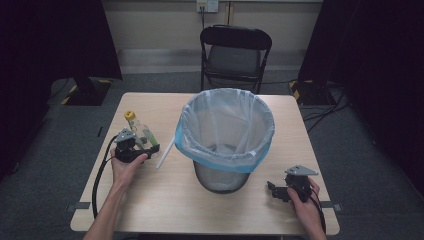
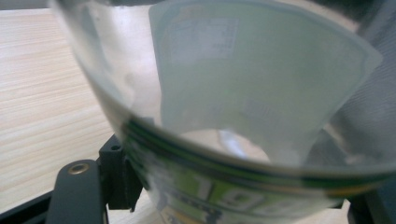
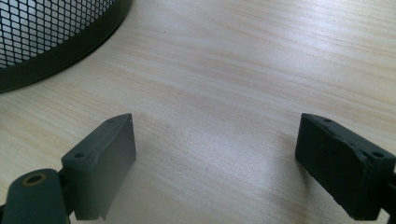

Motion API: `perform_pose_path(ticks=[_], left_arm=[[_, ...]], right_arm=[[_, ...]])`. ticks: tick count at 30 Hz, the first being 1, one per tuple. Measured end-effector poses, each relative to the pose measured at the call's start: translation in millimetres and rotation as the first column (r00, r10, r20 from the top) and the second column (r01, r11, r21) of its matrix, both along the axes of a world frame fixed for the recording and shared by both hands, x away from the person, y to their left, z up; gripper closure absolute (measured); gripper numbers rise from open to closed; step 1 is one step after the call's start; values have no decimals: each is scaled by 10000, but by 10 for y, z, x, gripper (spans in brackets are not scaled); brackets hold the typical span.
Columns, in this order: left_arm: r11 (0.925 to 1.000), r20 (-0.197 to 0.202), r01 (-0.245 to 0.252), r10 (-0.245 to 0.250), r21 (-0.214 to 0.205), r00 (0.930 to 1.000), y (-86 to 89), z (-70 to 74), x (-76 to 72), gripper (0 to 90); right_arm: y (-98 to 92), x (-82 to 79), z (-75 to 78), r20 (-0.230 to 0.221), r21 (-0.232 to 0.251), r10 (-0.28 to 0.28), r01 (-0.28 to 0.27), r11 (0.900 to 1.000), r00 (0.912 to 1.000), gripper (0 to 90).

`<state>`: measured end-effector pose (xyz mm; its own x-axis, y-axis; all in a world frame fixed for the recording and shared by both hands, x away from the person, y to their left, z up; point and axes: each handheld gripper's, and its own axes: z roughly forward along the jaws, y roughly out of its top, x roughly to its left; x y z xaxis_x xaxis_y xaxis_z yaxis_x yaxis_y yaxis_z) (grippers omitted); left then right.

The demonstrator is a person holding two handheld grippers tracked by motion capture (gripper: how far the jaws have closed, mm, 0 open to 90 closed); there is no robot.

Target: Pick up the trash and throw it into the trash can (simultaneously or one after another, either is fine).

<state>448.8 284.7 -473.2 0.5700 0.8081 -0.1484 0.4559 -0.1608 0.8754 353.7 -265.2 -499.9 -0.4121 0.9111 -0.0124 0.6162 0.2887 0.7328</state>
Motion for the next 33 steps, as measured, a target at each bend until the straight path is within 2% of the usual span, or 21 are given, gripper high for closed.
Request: perform_pose_path(ticks=[5,8,10,12,14,21,25,28,33], left_arm=[[9998,213,109,-106,-157,9997,35,98,-29,276],[9985,395,210,-190,-507,9990,44,169,-56,276],[9984,452,297,-276,-486,9986,34,222,-67,276],[9986,696,354,-326,-397,9970,20,274,-71,276],[9971,683,496,-456,-584,9966,7,317,-64,276],[9936,930,771,-694,-826,9932,-53,458,-87,276],[9884,1060,1009,-890,-1133,9904,-96,547,-100,276],[9886,1227,1074,-943,-1052,9880,-121,617,-128,276],[9854,1338,1225,-1065,-1179,9853,-132,701,-135,276]], right_arm=[[0,0,0,1,-1,2,-2,10000,10000,112],[0,1,0,-1,0,8,-8,10000,10000,112],[-1,1,0,3,-3,9,-9,10000,10000,112],[0,2,-1,10,-9,-4,4,10000,10000,112],[0,2,-1,9,-5,-1,1,10000,10000,112],[0,2,-1,8,-10,-2,2,10000,10000,112],[0,1,-1,7,-1,2,-2,10000,10000,112],[-1,1,0,-7,2,11,-11,10000,10000,111],[0,1,-1,9,-4,-2,2,10000,10000,112]])
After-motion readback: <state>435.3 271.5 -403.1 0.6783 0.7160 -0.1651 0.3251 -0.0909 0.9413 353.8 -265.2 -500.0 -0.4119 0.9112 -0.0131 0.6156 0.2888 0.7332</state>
